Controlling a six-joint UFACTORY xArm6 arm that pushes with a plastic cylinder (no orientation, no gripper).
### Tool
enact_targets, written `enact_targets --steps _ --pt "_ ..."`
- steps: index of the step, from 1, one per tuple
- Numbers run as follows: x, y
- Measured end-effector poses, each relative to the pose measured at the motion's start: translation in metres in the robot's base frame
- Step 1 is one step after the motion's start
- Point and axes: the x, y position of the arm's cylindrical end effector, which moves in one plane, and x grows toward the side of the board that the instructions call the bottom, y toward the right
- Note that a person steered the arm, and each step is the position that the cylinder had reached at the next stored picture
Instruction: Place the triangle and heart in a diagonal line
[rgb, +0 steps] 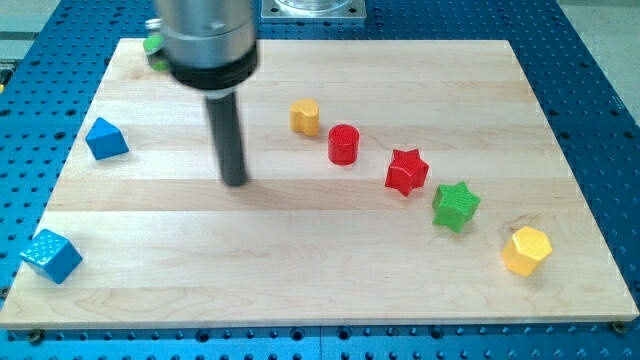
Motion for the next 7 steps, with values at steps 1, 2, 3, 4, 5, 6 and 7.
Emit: enact_targets --steps 1,2,3,4,5,6,7 --pt "-0.02 -0.105" --pt "-0.073 -0.112" --pt "-0.084 -0.109" --pt "-0.014 -0.094" --pt "-0.035 -0.175" --pt "-0.06 -0.172" --pt "-0.12 -0.12"
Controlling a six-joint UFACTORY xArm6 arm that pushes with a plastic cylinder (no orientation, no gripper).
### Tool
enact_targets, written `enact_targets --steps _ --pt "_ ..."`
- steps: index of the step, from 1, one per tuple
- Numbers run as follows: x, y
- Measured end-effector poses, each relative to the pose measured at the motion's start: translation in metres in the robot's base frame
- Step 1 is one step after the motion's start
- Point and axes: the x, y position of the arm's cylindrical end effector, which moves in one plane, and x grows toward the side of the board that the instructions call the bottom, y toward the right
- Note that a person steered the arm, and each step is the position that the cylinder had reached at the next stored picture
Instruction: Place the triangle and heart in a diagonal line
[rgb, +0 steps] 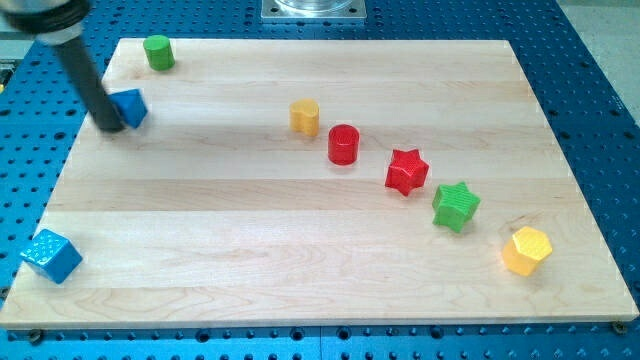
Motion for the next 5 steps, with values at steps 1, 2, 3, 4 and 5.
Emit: enact_targets --steps 1,2,3,4,5 --pt "-0.02 0.077" --pt "-0.027 0.108" --pt "-0.062 0.101" --pt "-0.046 0.144" --pt "-0.029 0.175"
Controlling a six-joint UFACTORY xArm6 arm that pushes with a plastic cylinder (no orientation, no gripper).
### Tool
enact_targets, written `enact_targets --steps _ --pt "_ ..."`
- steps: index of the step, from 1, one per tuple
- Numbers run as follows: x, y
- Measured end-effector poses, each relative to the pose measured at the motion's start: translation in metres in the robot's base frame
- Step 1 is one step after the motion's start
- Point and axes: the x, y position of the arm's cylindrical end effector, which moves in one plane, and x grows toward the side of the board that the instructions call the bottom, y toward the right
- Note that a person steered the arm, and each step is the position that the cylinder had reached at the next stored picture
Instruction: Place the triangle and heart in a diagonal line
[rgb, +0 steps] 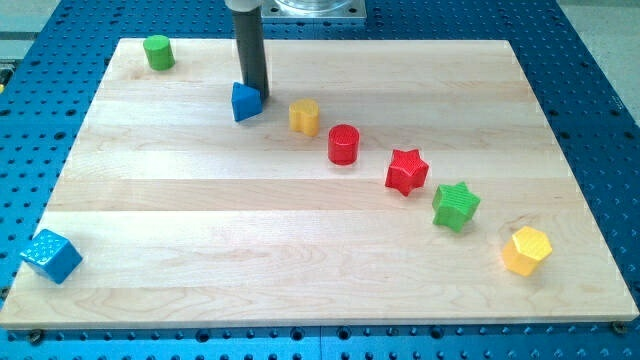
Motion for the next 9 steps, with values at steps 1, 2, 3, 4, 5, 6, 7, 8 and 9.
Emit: enact_targets --steps 1,2,3,4,5,6,7,8,9 --pt "-0.018 0.052" --pt "-0.006 0.099" --pt "0.025 0.099" --pt "0.033 0.093" --pt "0.04 0.087" --pt "0.045 0.069" --pt "0.04 0.08" --pt "0.039 0.102" --pt "0.04 0.154"
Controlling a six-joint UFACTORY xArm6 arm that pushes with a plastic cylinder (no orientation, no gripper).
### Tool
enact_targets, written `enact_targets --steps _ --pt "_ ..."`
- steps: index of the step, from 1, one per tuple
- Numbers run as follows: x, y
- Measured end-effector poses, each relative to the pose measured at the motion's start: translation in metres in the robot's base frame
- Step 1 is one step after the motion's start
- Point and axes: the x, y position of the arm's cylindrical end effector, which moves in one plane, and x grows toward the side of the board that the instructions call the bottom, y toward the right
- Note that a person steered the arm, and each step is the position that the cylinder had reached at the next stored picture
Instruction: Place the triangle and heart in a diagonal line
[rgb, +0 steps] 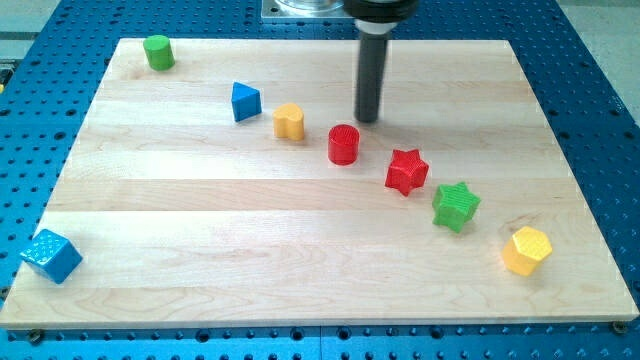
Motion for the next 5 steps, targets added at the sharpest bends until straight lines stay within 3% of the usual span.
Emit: enact_targets --steps 1,2,3,4,5 --pt "-0.017 -0.044" --pt "-0.067 -0.13" --pt "-0.087 -0.222" --pt "0.015 -0.297" --pt "0.167 -0.235"
